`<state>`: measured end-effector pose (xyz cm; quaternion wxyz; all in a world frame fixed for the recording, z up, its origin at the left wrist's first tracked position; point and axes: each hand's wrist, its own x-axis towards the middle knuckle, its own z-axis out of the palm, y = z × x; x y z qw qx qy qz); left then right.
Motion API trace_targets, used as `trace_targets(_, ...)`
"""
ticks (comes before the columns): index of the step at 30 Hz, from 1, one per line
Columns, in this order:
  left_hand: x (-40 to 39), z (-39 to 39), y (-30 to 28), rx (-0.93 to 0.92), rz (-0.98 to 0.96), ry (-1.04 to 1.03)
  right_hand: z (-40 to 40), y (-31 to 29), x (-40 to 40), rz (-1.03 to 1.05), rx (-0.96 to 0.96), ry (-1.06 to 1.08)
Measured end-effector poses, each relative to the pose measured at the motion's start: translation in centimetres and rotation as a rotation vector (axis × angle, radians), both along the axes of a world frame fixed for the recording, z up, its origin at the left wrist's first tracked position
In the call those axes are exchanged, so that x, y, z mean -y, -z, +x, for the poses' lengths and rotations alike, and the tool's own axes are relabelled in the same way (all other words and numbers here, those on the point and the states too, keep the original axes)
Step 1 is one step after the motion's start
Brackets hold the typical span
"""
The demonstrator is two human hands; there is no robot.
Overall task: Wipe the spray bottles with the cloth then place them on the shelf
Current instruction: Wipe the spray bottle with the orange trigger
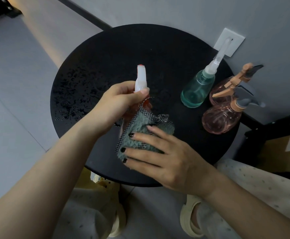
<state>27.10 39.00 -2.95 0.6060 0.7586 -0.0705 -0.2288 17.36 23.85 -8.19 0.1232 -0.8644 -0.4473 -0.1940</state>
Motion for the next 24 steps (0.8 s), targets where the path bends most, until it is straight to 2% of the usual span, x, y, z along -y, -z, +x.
trace_targets(4,0.0,0.2,0.0,0.037,0.017,-0.042,0.4,-0.5,0.3,0.046,-0.060,0.083)
trace_targets(9,0.0,0.2,-0.2,0.040,0.033,-0.006,1.3,-1.1,0.7,0.393,-0.289,0.326)
trace_targets(12,-0.1,0.1,-0.3,0.061,0.036,-0.067,1.3,-1.1,0.3,0.486,-0.326,0.366)
trace_targets(14,-0.1,0.2,-0.3,0.095,0.060,-0.122,1.1,-1.1,0.1,0.446,-0.296,0.335)
trace_targets(20,-0.4,0.7,-0.1,0.204,0.130,-0.262,0.2,-0.6,-0.4,0.112,-0.019,0.086)
trace_targets(24,-0.4,0.7,0.0,0.223,0.169,-0.267,-0.1,-0.9,-0.8,0.177,-0.048,0.046)
